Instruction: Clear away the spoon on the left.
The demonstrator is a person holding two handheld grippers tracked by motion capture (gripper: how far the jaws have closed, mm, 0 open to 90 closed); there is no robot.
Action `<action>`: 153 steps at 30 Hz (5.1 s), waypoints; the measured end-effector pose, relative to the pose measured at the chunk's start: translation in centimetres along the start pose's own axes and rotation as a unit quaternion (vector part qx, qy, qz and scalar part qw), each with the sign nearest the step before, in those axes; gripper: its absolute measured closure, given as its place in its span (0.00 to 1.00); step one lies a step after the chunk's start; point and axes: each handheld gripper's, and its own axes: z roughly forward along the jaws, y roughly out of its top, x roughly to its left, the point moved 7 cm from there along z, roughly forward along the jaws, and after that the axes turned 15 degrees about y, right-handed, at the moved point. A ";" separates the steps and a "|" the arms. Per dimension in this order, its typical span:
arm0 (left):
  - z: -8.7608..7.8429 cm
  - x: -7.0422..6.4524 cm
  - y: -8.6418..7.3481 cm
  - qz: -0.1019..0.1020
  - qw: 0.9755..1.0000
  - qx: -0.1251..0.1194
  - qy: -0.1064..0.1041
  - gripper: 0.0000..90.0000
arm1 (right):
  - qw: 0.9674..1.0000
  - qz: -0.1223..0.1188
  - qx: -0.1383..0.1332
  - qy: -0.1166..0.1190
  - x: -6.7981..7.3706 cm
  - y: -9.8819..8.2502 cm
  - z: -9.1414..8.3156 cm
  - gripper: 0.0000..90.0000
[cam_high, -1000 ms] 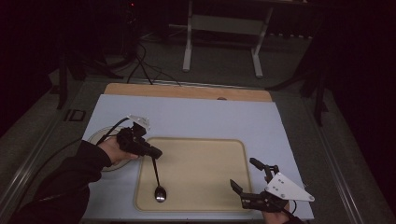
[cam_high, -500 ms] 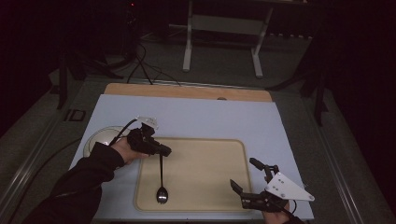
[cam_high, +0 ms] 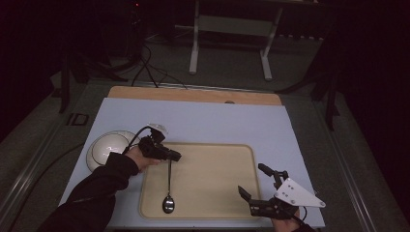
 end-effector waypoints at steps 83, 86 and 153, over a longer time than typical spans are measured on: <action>-7.4 -3.2 0.7 -0.010 0.987 -0.119 0.108 0.02 | 1.000 0.011 0.016 0.004 -0.1 -0.5 0.4 0.13; -8.6 -3.7 0.4 -0.005 0.985 -0.131 0.113 0.02 | 1.000 0.011 0.015 0.003 -0.1 -0.5 0.4 0.13; -10.4 -4.6 -10.3 0.013 0.964 -0.203 0.173 0.02 | 0.999 0.031 0.041 0.008 -0.5 -1.8 1.2 0.13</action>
